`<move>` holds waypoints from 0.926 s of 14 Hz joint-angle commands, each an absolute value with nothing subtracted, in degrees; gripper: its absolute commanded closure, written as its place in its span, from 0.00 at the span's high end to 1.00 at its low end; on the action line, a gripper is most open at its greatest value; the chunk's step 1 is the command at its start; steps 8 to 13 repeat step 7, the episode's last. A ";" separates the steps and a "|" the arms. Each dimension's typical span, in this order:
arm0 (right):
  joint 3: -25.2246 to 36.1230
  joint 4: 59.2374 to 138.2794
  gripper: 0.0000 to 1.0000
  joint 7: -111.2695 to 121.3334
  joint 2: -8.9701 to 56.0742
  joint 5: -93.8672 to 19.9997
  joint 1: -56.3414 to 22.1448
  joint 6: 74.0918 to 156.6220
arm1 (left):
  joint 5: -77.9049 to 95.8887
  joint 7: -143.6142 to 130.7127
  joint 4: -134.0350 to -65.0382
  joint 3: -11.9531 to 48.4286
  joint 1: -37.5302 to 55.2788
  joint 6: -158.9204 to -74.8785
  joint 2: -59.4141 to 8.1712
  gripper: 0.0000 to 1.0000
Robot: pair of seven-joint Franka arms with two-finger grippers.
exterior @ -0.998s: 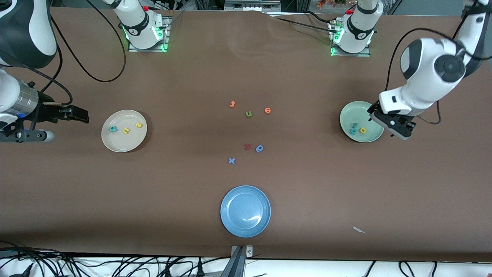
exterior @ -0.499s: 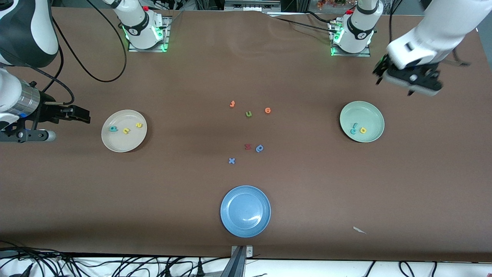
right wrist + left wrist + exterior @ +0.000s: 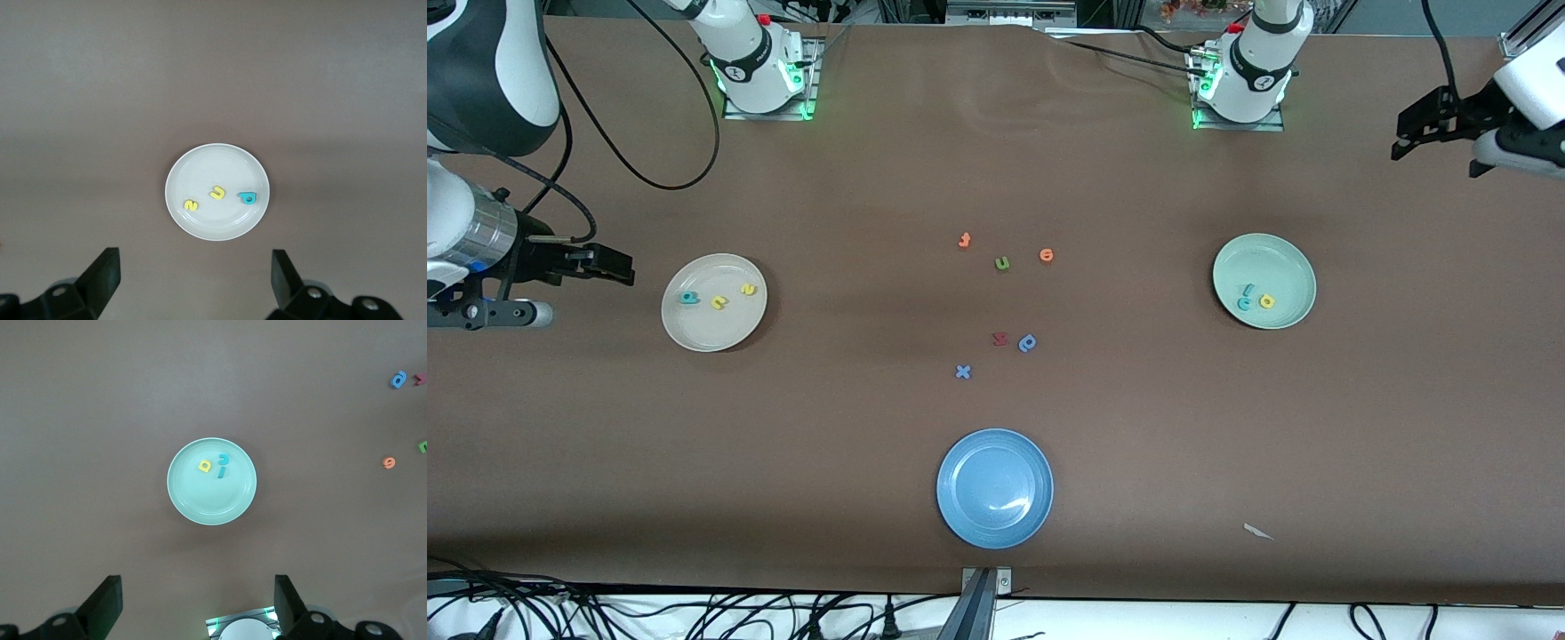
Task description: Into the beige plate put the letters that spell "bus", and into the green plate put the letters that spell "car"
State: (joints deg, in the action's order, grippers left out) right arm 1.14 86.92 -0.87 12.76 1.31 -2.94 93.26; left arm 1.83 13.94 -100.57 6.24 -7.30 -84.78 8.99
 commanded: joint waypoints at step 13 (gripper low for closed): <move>0.88 87.71 1.00 -0.18 11.95 0.62 -2.37 93.52 | 1.93 13.01 -98.53 7.03 -7.21 -83.50 7.38 1.00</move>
